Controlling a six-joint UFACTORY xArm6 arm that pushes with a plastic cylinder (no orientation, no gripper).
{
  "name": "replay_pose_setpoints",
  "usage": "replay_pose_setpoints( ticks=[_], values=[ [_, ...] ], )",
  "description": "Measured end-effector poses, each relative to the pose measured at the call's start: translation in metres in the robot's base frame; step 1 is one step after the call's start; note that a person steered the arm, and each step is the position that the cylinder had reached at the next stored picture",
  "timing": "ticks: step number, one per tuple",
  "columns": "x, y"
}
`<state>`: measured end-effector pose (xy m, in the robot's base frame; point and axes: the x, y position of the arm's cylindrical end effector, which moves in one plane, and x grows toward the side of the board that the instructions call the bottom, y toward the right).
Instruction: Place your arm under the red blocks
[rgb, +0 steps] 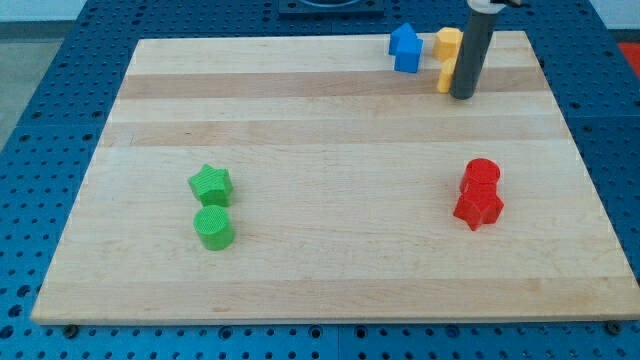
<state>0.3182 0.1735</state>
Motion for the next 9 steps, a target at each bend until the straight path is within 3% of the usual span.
replay_pose_setpoints(
  ticks=[3,4,6,7,8,9],
  values=[
    [-0.013,0.000],
    [0.028,-0.007],
    [0.029,-0.007],
    [0.061,-0.062],
    [0.149,-0.104],
    [0.182,-0.111]
  ],
)
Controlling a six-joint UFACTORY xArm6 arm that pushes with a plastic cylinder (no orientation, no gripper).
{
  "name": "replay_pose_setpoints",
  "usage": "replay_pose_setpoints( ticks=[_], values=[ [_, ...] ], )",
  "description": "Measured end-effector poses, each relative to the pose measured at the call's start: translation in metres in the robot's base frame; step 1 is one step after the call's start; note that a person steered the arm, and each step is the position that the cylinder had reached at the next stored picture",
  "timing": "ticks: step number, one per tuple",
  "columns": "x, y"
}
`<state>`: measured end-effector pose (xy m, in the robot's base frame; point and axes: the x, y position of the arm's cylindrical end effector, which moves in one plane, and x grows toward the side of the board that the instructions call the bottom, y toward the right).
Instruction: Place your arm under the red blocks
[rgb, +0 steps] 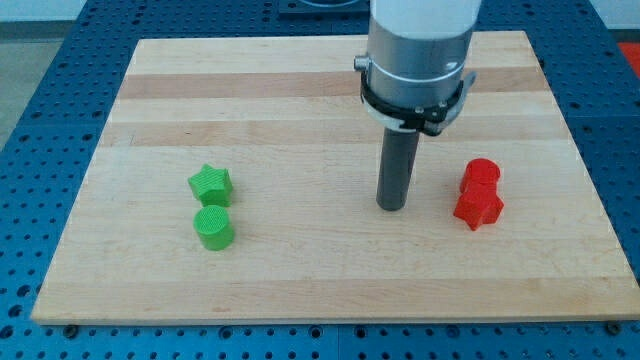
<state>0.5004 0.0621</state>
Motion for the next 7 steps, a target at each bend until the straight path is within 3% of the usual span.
replay_pose_setpoints(
  ticks=[1,2,3,5,6,7],
  values=[
    [0.029,0.000],
    [0.085,0.020],
    [0.085,0.022],
    [0.085,0.122],
    [0.072,0.122],
    [0.020,0.122]
  ],
)
